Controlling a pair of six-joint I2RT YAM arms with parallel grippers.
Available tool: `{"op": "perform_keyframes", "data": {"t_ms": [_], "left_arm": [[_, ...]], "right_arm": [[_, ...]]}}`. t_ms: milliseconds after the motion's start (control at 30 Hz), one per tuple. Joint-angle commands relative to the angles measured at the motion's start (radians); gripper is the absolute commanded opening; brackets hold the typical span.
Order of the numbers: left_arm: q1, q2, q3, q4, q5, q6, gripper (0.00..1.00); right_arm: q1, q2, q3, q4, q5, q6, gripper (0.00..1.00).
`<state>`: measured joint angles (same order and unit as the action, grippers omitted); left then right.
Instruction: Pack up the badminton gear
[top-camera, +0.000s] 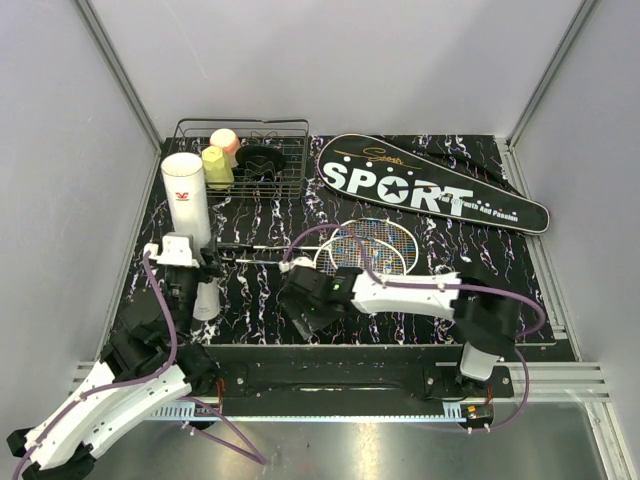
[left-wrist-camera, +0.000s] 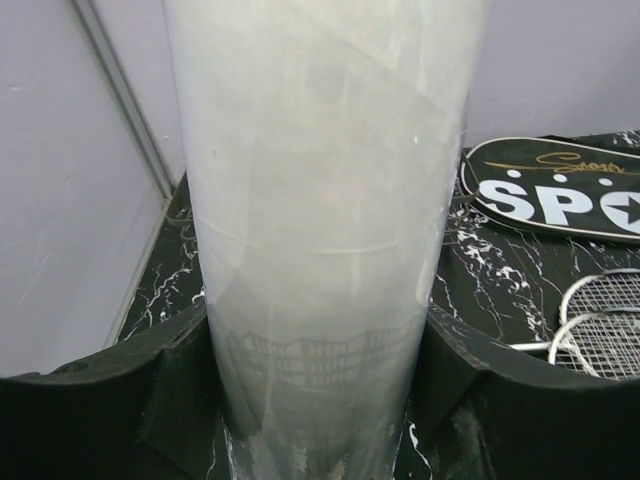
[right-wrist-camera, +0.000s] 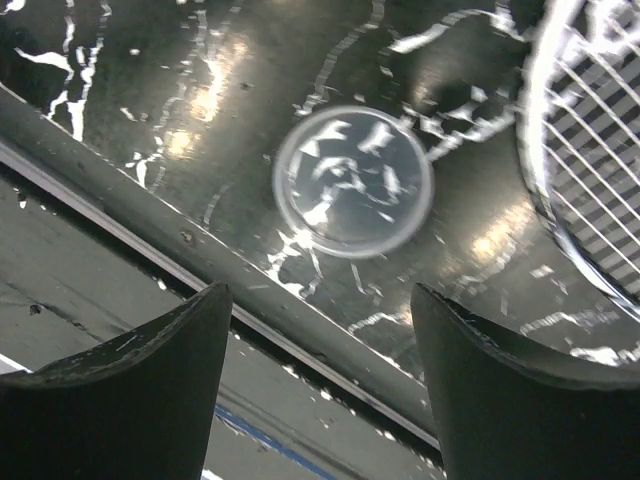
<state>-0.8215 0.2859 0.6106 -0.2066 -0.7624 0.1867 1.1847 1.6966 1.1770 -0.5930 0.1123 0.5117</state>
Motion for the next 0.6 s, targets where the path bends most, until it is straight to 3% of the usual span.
{"op": "perform_keyframes", "data": {"t_ms": [0,300,567], "left_arm": [[0.004,-0.027,0.002,0.099,-0.084,0.013,0.08],[0.005,0.002,0.000,0.099,-0.080,0.020,0.08],[0.007,0.019,-0.005,0.108,-0.074,0.025,0.08]], "right_arm": [[0.021,0.087,0.101,0.070,0.032,-0.082,0.79],[0.027,0.135,0.107,0.067,0.012,-0.104,0.60],[0.041,0.186,0.139,0.065,0.027,-0.154,0.60]]}}
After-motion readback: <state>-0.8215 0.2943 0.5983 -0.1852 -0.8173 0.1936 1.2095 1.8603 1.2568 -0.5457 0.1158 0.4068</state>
